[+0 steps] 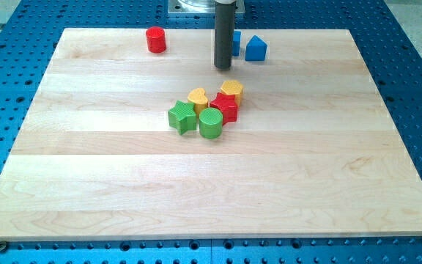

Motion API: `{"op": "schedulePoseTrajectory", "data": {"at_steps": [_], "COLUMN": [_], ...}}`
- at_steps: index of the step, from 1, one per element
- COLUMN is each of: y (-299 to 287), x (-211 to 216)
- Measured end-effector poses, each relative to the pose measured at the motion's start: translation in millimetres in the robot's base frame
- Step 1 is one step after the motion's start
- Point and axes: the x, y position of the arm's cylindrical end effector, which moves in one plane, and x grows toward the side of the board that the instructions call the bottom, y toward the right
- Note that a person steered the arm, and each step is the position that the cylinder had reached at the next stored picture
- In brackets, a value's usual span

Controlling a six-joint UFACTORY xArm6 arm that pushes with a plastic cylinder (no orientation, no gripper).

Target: Push the triangle towards the top right

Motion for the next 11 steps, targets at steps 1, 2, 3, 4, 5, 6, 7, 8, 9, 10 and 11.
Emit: {"op": "schedulePoseTrajectory", "data": {"at_steps": [1,2,3,4,5,6,7,8,9,10,11], "y": [-13.4,-25.7,-19.5,30.0,80.6,72.9,40.3,30.4,34.5,58.9,101.4], "x": [-4.0,-4.0,-4.0,-4.0,-3.9,-3.9,-5.3,-15.7,-31.2,-32.9,-30.8]}}
